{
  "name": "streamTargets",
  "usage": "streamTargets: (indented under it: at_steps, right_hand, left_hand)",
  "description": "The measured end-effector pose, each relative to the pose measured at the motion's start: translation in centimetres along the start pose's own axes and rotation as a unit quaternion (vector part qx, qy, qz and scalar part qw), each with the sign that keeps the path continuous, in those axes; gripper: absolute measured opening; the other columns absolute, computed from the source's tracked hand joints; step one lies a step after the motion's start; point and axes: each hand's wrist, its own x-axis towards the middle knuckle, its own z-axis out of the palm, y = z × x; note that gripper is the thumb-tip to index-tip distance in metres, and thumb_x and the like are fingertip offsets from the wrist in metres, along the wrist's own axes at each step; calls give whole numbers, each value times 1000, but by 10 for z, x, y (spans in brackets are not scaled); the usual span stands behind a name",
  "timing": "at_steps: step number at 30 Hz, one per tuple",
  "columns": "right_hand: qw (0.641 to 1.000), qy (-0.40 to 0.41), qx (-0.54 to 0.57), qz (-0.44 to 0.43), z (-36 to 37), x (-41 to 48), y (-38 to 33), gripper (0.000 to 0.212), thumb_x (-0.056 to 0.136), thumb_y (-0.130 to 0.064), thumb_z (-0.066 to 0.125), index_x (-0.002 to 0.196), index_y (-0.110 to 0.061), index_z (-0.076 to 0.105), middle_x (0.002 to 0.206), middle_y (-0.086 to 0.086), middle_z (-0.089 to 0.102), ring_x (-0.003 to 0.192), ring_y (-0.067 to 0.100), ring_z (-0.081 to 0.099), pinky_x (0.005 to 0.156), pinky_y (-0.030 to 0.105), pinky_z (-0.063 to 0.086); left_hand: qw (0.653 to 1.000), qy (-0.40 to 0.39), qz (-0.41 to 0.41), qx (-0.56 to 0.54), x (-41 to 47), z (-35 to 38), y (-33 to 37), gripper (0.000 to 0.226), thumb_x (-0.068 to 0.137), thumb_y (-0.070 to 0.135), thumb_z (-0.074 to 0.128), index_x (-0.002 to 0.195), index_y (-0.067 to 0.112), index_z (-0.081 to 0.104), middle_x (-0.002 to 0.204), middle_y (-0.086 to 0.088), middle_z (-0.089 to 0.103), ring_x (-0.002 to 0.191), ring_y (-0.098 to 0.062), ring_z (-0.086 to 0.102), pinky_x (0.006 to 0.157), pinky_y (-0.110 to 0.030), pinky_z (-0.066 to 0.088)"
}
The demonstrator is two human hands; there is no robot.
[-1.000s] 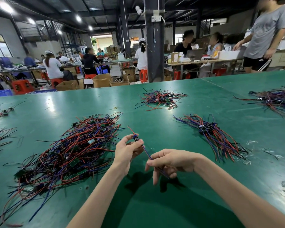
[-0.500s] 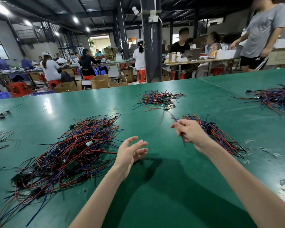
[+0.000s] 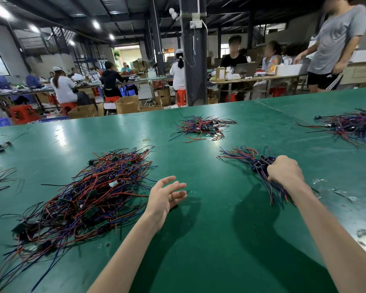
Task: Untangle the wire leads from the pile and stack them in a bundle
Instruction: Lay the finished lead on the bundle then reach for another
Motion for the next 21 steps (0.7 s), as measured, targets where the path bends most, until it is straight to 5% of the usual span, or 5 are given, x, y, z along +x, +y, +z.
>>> streamTargets:
  at_steps: [4, 10, 14, 17, 21]
  right_hand:
    - [999, 47, -4, -11, -1, -5, -1, 11, 79, -5, 56, 71, -2, 48, 92, 26, 59, 80, 36, 53, 71, 33, 43]
    - [996, 44, -76, -5, 2, -12, -2, 5, 81, -11, 58, 85, -8, 55, 106, 22, 62, 99, 37, 60, 77, 34, 44]
    - [991, 81, -108, -23, 7, -17, -8, 13, 79, -12, 62, 89, -6, 57, 108, 21, 60, 95, 37, 62, 73, 34, 44]
    - [981, 127, -119, -84, 20, -28, -17, 28, 79, -9, 61, 105, -2, 54, 110, 21, 55, 95, 39, 63, 76, 39, 48]
    - [966, 96, -148, -190, 52, -50, -31, 24, 77, -5, 57, 97, -9, 44, 97, 17, 66, 90, 35, 66, 66, 34, 45]
  left_hand:
    - [1000, 3, 0, -2, 1, 1, 1, 21, 92, 3, 55, 112, 8, 52, 92, -15, 71, 66, -20, 66, 64, -29, 57]
    - [1000, 7, 0, 11, -3, 1, 0, 20, 92, 2, 54, 111, 7, 53, 90, -13, 72, 66, -19, 67, 63, -28, 56]
    - [999, 6, 3, 39, -4, 2, 0, 19, 92, 3, 55, 110, 8, 55, 87, -9, 73, 67, -19, 66, 66, -28, 55]
    - [997, 9, 16, 80, -4, 5, -2, 17, 91, 2, 56, 107, 8, 57, 84, -6, 74, 64, -16, 66, 65, -26, 55]
    - [989, 15, 52, 135, -9, 10, -7, 17, 99, 2, 42, 102, 5, 59, 77, -6, 73, 59, -14, 66, 62, -24, 56]
